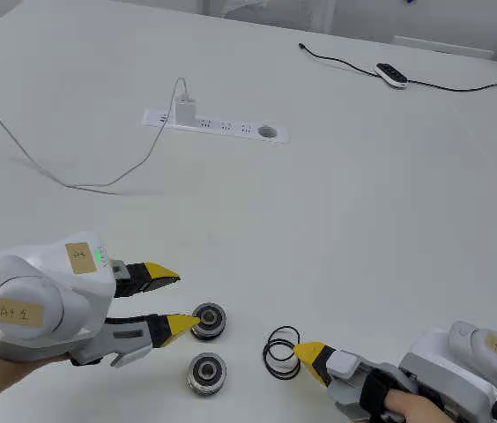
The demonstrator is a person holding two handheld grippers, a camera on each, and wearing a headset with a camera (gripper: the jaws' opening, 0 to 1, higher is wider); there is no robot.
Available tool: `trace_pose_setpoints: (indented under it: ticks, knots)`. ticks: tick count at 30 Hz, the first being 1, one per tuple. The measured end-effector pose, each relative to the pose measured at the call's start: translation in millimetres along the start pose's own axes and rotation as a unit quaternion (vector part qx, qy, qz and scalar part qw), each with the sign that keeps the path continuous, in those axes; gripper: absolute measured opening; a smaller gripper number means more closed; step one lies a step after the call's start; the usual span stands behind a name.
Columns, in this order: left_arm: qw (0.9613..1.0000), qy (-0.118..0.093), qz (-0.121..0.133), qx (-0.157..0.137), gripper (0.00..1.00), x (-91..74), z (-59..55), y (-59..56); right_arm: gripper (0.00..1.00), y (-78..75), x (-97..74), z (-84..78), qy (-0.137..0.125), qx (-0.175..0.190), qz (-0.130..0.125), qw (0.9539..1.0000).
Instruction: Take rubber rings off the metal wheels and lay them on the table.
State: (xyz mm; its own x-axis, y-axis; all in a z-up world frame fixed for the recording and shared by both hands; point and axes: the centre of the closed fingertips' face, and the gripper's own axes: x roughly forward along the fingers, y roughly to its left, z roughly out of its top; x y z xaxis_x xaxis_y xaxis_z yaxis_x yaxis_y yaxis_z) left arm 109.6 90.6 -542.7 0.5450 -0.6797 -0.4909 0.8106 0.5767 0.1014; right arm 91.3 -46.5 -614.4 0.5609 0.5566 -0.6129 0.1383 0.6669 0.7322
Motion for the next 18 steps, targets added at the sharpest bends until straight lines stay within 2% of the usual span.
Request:
trace_pose_setpoints:
  ticks: [6, 9, 13, 18]
  knots:
    - [1.0000, -0.001, -0.001, 0.004, 0.31, 0.0, 2.3, 0.4, 0.02, -2.4, 1.3, -0.2, 0.003, -0.022, -0.019, 0.9996]
    - [1.0000, -0.006, 0.000, 0.002, 0.31, -0.3, 3.4, 2.1, 0.02, -2.1, -0.1, -4.4, 0.018, -0.040, -0.028, 0.9986]
    - [1.0000, -0.008, 0.001, 0.000, 0.31, 0.3, 3.2, 3.3, 0.07, -2.2, -1.1, -8.8, 0.029, -0.042, -0.031, 0.9982]
    - [1.0000, -0.009, -0.001, 0.001, 0.30, 1.5, 3.2, 2.6, 0.08, -3.0, -3.2, -12.6, 0.037, -0.054, -0.037, 0.9972]
